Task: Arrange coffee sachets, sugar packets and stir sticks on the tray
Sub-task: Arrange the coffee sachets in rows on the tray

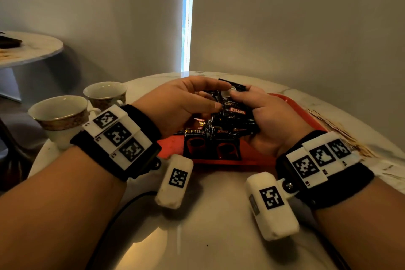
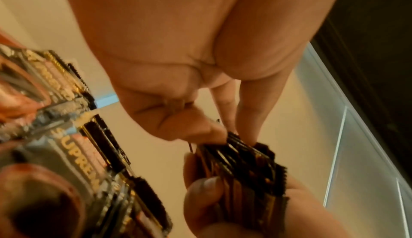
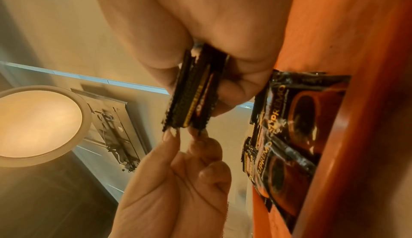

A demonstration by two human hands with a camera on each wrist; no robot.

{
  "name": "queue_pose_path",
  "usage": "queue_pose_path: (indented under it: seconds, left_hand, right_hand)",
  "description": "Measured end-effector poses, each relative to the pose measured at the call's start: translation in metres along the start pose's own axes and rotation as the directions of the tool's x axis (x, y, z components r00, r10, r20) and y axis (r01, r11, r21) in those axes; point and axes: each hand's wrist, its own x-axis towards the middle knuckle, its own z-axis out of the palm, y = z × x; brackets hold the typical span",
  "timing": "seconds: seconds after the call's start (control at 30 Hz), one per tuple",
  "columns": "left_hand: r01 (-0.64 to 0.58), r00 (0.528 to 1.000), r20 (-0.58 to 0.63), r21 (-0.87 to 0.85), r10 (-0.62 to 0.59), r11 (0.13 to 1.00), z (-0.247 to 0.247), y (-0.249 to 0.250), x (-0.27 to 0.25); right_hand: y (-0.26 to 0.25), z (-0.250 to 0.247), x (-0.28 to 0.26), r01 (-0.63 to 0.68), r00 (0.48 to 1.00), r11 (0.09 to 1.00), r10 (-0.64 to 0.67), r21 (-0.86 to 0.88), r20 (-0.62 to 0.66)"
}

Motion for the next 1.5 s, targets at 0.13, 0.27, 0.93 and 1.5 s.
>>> queue_pose_path:
  seconds: [0.13,0.27,0.93,1.5]
  left_hand:
    - [-0.035,0.999,-0.01,0.074,0.036,0.997,0.002,0.003,-0.003]
    - [-0.031,0.998,-0.044,0.041,0.033,0.999,0.006,0.007,-0.006]
    - [-0.204,0.908,-0.39,-0.092,0.153,0.975,-0.004,0.007,-0.003]
    - [-0.06,0.943,-0.333,-0.137,0.011,0.989,-0.009,0.007,-0.001]
  right_hand:
    - [0.003,-0.001,0.002,-0.042,0.999,0.998,0.041,-0.044,-0.003]
    - [0.009,-0.002,0.007,-0.079,0.997,0.997,0.08,-0.025,0.025]
    - [0.007,-0.002,0.006,-0.066,0.998,0.996,0.067,0.056,-0.017]
    - [-0.007,0.005,-0.009,0.132,0.981,0.981,-0.149,0.14,0.124]
